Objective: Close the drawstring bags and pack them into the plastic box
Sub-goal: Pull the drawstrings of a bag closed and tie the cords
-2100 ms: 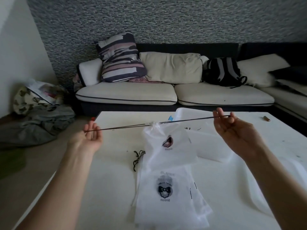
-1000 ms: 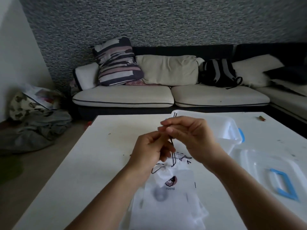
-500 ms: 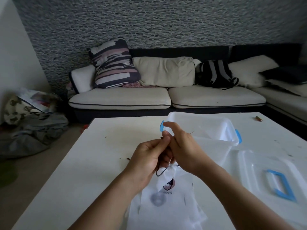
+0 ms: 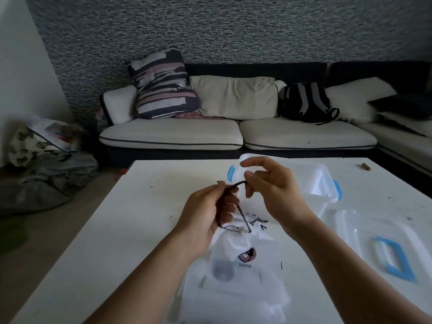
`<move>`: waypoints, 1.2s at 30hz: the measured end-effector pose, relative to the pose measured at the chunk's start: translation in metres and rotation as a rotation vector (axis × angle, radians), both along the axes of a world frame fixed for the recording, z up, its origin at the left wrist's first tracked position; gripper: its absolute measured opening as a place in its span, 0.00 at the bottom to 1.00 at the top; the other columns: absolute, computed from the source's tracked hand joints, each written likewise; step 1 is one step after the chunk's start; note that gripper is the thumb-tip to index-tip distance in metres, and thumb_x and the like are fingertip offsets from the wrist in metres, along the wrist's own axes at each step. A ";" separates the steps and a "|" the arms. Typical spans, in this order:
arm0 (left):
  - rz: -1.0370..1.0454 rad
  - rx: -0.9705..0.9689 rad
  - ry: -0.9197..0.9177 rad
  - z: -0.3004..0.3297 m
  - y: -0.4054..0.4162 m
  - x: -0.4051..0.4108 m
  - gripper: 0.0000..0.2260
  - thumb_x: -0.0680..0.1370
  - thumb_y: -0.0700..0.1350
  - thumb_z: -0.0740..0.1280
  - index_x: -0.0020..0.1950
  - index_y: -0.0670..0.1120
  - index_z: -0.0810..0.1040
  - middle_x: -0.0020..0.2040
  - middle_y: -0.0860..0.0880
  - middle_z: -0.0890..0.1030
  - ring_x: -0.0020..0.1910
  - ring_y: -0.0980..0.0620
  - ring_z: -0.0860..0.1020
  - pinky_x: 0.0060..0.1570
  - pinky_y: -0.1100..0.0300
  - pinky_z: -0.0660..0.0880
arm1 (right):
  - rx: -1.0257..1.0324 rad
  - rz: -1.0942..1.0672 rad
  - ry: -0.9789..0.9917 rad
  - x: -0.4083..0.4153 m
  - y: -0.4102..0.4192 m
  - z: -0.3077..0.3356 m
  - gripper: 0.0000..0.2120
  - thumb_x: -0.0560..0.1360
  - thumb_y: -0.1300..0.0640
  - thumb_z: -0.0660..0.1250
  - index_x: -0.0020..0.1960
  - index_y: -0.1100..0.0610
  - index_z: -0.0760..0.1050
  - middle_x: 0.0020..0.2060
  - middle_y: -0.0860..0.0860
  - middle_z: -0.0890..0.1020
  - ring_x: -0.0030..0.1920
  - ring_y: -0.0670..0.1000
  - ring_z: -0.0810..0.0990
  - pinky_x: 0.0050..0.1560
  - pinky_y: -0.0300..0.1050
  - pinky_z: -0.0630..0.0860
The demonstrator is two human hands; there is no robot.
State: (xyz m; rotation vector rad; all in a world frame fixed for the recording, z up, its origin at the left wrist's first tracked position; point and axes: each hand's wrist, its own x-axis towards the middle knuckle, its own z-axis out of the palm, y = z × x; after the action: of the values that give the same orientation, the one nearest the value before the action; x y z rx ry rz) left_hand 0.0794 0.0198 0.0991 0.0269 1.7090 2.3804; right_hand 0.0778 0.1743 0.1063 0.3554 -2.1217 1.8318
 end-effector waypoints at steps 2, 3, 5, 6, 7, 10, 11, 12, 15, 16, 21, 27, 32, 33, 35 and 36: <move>0.036 0.178 -0.109 0.001 -0.007 -0.007 0.12 0.84 0.44 0.61 0.50 0.40 0.82 0.38 0.46 0.83 0.27 0.57 0.72 0.22 0.68 0.66 | 0.089 0.030 -0.070 0.001 0.003 0.001 0.12 0.78 0.61 0.68 0.60 0.50 0.78 0.30 0.55 0.82 0.33 0.67 0.73 0.43 0.55 0.69; 0.023 0.261 -0.144 0.002 -0.012 -0.009 0.11 0.83 0.44 0.62 0.52 0.41 0.82 0.41 0.47 0.84 0.27 0.59 0.72 0.21 0.70 0.65 | 0.154 0.097 -0.156 0.003 0.005 0.001 0.17 0.78 0.61 0.69 0.65 0.49 0.75 0.31 0.56 0.83 0.33 0.66 0.74 0.43 0.56 0.71; -0.067 0.389 -0.193 0.004 -0.020 -0.012 0.09 0.81 0.45 0.64 0.52 0.43 0.82 0.42 0.48 0.84 0.25 0.61 0.71 0.19 0.72 0.62 | 0.259 0.310 -0.389 0.008 0.005 0.000 0.26 0.77 0.62 0.70 0.72 0.52 0.68 0.34 0.57 0.84 0.35 0.58 0.81 0.46 0.54 0.76; -0.128 0.404 -0.198 0.006 -0.022 -0.012 0.09 0.79 0.45 0.65 0.49 0.43 0.83 0.40 0.48 0.83 0.24 0.60 0.70 0.18 0.72 0.62 | 0.284 0.419 -0.488 0.011 0.002 -0.001 0.25 0.78 0.62 0.69 0.73 0.54 0.67 0.36 0.58 0.85 0.37 0.54 0.83 0.48 0.51 0.78; -0.193 0.367 -0.175 0.008 -0.023 -0.011 0.10 0.77 0.45 0.65 0.46 0.42 0.84 0.37 0.48 0.80 0.24 0.60 0.70 0.18 0.71 0.62 | 0.308 0.498 -0.539 0.014 0.000 -0.002 0.22 0.78 0.62 0.69 0.71 0.55 0.70 0.38 0.59 0.85 0.39 0.53 0.83 0.49 0.49 0.78; -0.282 0.020 0.046 0.009 -0.026 -0.009 0.13 0.79 0.46 0.64 0.41 0.43 0.85 0.33 0.47 0.75 0.27 0.55 0.71 0.23 0.66 0.66 | 0.368 0.483 -0.502 0.012 -0.004 -0.007 0.10 0.79 0.60 0.67 0.58 0.63 0.78 0.41 0.55 0.85 0.42 0.51 0.81 0.50 0.48 0.77; -0.243 -0.128 0.172 0.006 -0.027 -0.010 0.14 0.81 0.46 0.63 0.42 0.43 0.85 0.32 0.46 0.77 0.28 0.53 0.73 0.25 0.64 0.69 | 0.367 0.425 -0.479 0.010 -0.003 -0.008 0.09 0.78 0.59 0.68 0.54 0.65 0.78 0.40 0.54 0.84 0.41 0.50 0.80 0.48 0.47 0.76; -0.157 -0.305 0.338 0.002 -0.028 -0.011 0.14 0.83 0.45 0.63 0.42 0.42 0.84 0.33 0.47 0.79 0.30 0.53 0.76 0.28 0.62 0.72 | 0.369 0.352 -0.450 0.007 -0.004 -0.009 0.10 0.77 0.58 0.70 0.50 0.67 0.78 0.37 0.53 0.81 0.39 0.50 0.78 0.45 0.45 0.76; 0.274 -0.799 0.838 -0.015 -0.032 -0.017 0.14 0.83 0.46 0.63 0.43 0.40 0.83 0.38 0.54 0.84 0.39 0.59 0.83 0.40 0.58 0.80 | 0.406 0.160 -0.365 0.005 -0.001 -0.006 0.14 0.74 0.53 0.75 0.35 0.60 0.77 0.28 0.49 0.74 0.34 0.51 0.69 0.32 0.39 0.66; 0.357 -0.780 0.868 -0.018 -0.029 -0.016 0.15 0.83 0.45 0.63 0.43 0.39 0.83 0.39 0.55 0.85 0.41 0.60 0.83 0.42 0.59 0.80 | 0.400 0.139 -0.354 0.006 0.000 -0.005 0.14 0.74 0.52 0.75 0.33 0.56 0.79 0.25 0.46 0.73 0.32 0.50 0.67 0.30 0.38 0.64; 0.335 -0.275 0.599 -0.012 -0.008 -0.005 0.11 0.83 0.42 0.62 0.51 0.44 0.85 0.46 0.50 0.87 0.49 0.53 0.84 0.55 0.57 0.80 | 0.240 0.208 -0.423 0.008 -0.004 0.002 0.25 0.76 0.36 0.63 0.40 0.57 0.84 0.35 0.51 0.83 0.38 0.47 0.77 0.45 0.43 0.72; 0.072 -0.069 0.471 -0.008 0.001 0.004 0.13 0.82 0.48 0.63 0.56 0.43 0.85 0.52 0.42 0.85 0.55 0.43 0.83 0.61 0.47 0.77 | -0.235 0.314 -0.589 0.005 -0.008 0.000 0.32 0.75 0.33 0.62 0.52 0.64 0.79 0.45 0.57 0.79 0.42 0.51 0.77 0.47 0.46 0.73; 0.030 0.048 0.389 -0.004 0.002 0.004 0.13 0.77 0.49 0.64 0.49 0.45 0.86 0.51 0.42 0.86 0.55 0.43 0.84 0.60 0.48 0.78 | -0.614 0.257 -0.684 0.008 -0.014 0.002 0.10 0.76 0.47 0.70 0.43 0.54 0.79 0.37 0.50 0.75 0.43 0.51 0.75 0.46 0.44 0.71; 0.034 0.039 0.394 -0.004 0.003 0.006 0.13 0.77 0.50 0.64 0.49 0.45 0.86 0.51 0.42 0.86 0.55 0.43 0.84 0.59 0.48 0.78 | -0.668 0.226 -0.681 0.007 -0.015 0.001 0.09 0.76 0.49 0.70 0.44 0.54 0.80 0.36 0.49 0.77 0.41 0.49 0.75 0.46 0.43 0.71; 0.060 -0.008 0.392 -0.001 0.003 0.007 0.14 0.78 0.51 0.64 0.50 0.43 0.84 0.52 0.43 0.86 0.55 0.45 0.84 0.58 0.50 0.79 | -0.770 0.166 -0.656 0.004 -0.015 -0.002 0.09 0.78 0.51 0.67 0.42 0.53 0.80 0.39 0.48 0.81 0.42 0.49 0.78 0.50 0.43 0.72; 0.088 0.033 0.343 0.000 0.000 0.004 0.14 0.79 0.51 0.63 0.49 0.43 0.83 0.52 0.44 0.86 0.55 0.47 0.84 0.58 0.51 0.79 | -0.852 0.147 -0.630 0.001 -0.012 -0.001 0.11 0.80 0.53 0.66 0.40 0.54 0.78 0.40 0.49 0.83 0.44 0.49 0.80 0.52 0.44 0.74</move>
State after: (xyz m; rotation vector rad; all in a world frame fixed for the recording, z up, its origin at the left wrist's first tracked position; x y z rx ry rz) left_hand 0.0831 0.0198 0.0994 0.3946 1.8446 2.5880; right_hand 0.0792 0.1621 0.1054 -0.3225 -1.3818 2.9845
